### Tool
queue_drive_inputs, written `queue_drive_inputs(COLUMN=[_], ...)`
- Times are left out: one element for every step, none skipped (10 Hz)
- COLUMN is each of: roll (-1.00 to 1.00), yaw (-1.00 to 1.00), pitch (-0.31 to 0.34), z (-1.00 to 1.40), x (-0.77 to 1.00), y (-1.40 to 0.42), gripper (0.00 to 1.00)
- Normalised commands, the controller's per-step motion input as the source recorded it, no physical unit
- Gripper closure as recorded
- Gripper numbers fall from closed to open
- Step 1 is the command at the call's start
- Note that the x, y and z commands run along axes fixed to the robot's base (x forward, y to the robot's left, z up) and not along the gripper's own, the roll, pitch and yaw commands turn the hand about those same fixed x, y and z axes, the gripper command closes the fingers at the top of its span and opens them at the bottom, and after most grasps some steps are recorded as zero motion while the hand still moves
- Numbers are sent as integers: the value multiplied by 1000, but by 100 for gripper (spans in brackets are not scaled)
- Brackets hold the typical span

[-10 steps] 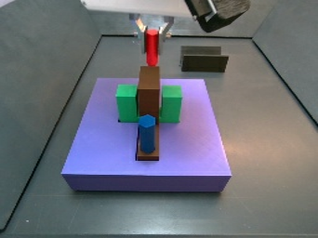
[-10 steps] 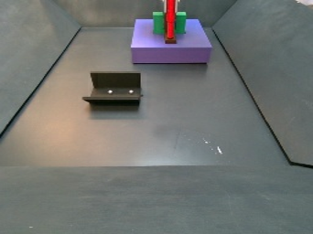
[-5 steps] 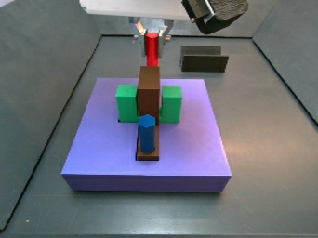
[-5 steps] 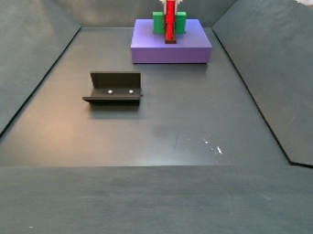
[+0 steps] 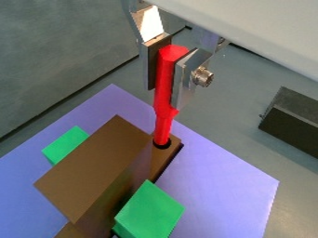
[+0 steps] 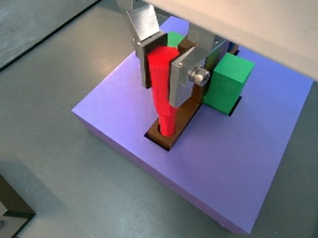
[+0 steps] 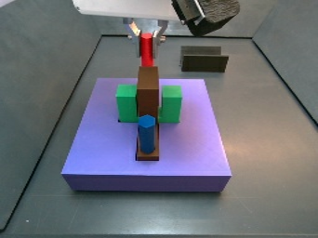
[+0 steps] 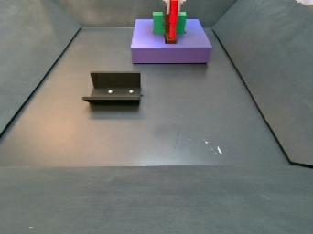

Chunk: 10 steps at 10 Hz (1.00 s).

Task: Pick up the red object. Move up. Move to above the board. Insert the red object.
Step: Insert the red object.

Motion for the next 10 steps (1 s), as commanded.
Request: queue_drive_inputs(roll=[-37, 0, 0, 0, 0, 6, 57, 170, 186, 174], yaw=[0, 0, 0, 0, 0, 0, 0, -86, -151, -149], pitch=[-29, -7, -1, 0, 0, 0, -23, -11, 0, 0], z=[-51, -114, -166, -189, -189, -234, -343, -411, -391, -369], x=[57, 123, 137, 186, 226, 163, 71, 0, -34, -100], y=[0, 0, 0, 0, 0, 0, 0, 0, 0, 0], gripper=[100, 100, 100, 100, 100, 100, 100, 100, 100, 100])
